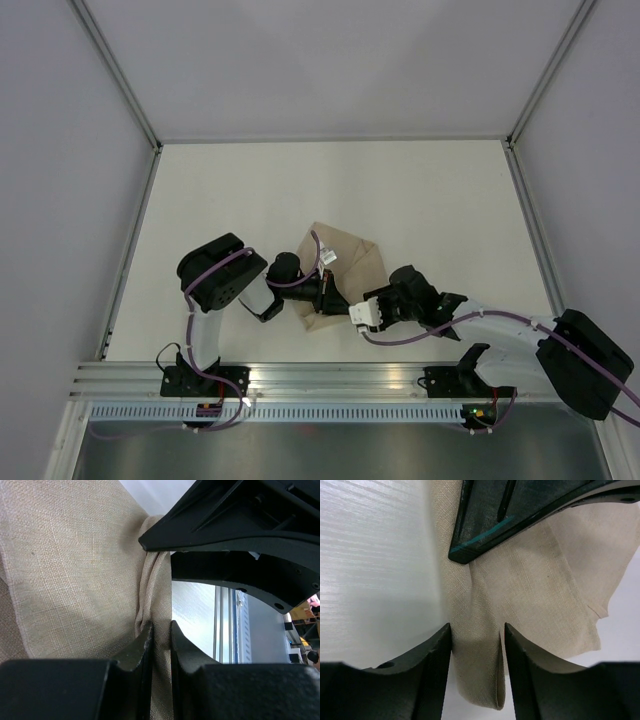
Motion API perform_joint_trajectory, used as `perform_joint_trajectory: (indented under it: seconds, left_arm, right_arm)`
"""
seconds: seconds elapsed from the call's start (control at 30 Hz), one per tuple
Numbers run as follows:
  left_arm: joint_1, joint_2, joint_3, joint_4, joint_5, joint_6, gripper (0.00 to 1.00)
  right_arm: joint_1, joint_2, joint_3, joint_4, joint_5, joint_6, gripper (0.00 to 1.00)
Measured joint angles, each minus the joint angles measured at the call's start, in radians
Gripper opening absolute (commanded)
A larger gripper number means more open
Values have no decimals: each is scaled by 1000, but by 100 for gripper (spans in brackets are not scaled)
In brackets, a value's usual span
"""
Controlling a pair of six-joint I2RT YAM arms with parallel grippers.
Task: Fold the napkin, place the utensils inside, and roll it up
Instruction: Roll the napkin at the center of the board.
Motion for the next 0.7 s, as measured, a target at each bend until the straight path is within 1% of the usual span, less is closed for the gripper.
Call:
perform_joint_trajectory:
  seconds: [0.13,0.23,0.33,0.43,0.57,0.7]
  left_arm:
    - [0,0,0,-1,2,0,2]
    - [0,0,0,-1,4,0,2]
    - [1,0,0,-2,3,0,2]
    - [1,0,0,-5,4,0,2]
    - [1,0,0,-5,4,0,2]
    - [1,0,0,-6,4,0,2]
  right_arm:
    - [0,-18,-3,-8,19,-3,62]
    - [0,-19,48,-88,19,8,62]
    - [-1,-24,128,-204,-4,28,61]
    - [-1,-53,203,-278,-34,40,60]
    - [-1,-115,217,-328,-55,44,57]
    - [-1,-124,199,-377,-77,42,54]
